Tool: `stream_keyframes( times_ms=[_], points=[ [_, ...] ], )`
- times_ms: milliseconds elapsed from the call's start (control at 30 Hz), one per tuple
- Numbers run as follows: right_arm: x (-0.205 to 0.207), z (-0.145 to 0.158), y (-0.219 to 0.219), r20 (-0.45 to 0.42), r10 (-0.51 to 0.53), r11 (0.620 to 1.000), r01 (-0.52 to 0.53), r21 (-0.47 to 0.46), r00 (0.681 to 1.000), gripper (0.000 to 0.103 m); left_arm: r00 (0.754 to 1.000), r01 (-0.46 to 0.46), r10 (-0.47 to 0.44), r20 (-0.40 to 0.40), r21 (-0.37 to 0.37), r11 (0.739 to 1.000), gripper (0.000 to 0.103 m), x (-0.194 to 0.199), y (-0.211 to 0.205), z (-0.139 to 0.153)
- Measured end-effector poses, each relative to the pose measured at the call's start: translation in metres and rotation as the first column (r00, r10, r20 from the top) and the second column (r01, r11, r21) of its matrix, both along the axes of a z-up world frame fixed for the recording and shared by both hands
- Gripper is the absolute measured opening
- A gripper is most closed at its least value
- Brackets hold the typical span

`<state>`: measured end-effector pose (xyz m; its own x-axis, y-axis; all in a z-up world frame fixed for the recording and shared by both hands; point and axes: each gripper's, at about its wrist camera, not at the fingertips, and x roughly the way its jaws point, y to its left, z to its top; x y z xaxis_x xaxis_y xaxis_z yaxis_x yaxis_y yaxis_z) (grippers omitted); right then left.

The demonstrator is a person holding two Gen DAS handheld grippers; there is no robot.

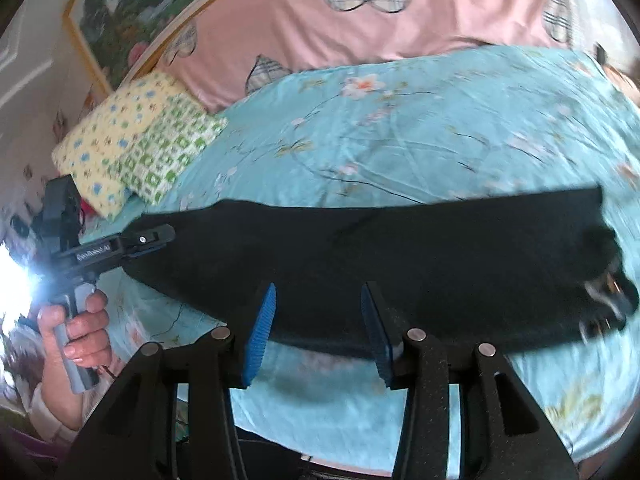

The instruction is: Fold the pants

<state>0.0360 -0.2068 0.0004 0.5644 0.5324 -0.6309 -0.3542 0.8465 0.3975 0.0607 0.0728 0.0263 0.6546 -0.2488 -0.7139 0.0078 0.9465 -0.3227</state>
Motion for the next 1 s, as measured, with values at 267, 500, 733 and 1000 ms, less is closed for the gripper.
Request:
stream_keyframes(
  times_ms=[267, 500, 733, 1000],
  points=[
    [-0.017, -0.004, -0.047, -0.015, -0.136, 0.99, 0.137, 0.044, 0.991, 0.046, 0.991, 0.137, -0.137, 0.006, 0.023, 0.99, 0.054, 0.023, -0.05, 0.011],
    [-0.026, -0.014, -0.083, -0.057, -0.251, 0.964, 0.255, 0.077, 0.966, 0.046, 0.968, 0.248, -0.249, 0.011, 0.047, 0.968, 0.057, 0.039, -0.092, 0.015],
    [-0.03, -0.015, -0.112, -0.067, -0.333, 0.938, 0.338, 0.081, 0.941, 0.047, 0.933, 0.36, -0.36, -0.011, 0.058, 0.931, 0.058, 0.061, -0.129, 0.016],
    [-0.031, -0.021, -0.132, -0.101, -0.403, 0.908, 0.412, 0.08, 0.909, 0.058, 0.893, 0.45, -0.449, -0.036, 0.067, 0.89, 0.062, 0.08, -0.166, 0.016]
  ],
)
